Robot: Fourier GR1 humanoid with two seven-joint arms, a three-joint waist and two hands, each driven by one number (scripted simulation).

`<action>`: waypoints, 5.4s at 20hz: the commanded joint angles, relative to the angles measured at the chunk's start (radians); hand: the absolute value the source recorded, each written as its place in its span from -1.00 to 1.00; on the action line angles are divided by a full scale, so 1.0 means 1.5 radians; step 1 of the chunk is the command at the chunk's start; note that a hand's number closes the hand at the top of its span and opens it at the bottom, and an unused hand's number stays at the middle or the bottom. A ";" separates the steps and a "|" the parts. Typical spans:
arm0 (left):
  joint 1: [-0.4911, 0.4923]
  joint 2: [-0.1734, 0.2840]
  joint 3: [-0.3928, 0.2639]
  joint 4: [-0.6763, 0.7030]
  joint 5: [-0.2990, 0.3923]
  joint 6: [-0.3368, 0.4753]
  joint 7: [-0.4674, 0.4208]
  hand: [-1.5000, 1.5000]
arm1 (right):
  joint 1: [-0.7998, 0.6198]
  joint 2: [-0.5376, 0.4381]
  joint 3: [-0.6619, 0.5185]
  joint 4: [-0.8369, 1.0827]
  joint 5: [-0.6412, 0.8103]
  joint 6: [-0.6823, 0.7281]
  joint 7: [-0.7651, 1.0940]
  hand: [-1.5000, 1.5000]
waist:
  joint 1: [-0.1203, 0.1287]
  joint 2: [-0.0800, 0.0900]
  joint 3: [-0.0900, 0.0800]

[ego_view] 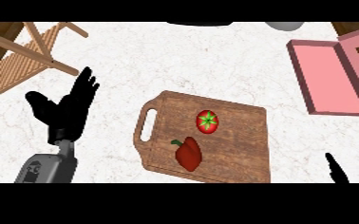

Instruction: Pick the tomato from the cutting board and place it in the cardboard box

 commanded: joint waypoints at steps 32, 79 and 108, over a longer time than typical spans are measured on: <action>0.005 0.020 0.036 -0.105 -0.002 -0.007 0.024 0.00 | -0.482 0.254 0.110 0.143 0.250 0.205 0.527 -1.00 | -0.014 -0.013 0.014; 0.080 -0.022 0.067 -0.157 -0.036 -0.057 0.017 0.00 | -0.562 0.255 0.146 0.411 0.156 0.081 0.452 -1.00 | -0.016 -0.014 0.014; 0.029 -0.047 0.056 -0.173 -0.066 -0.052 0.054 0.00 | -1.010 0.226 0.136 0.805 0.222 0.293 0.101 1.00 | -0.002 -0.011 0.014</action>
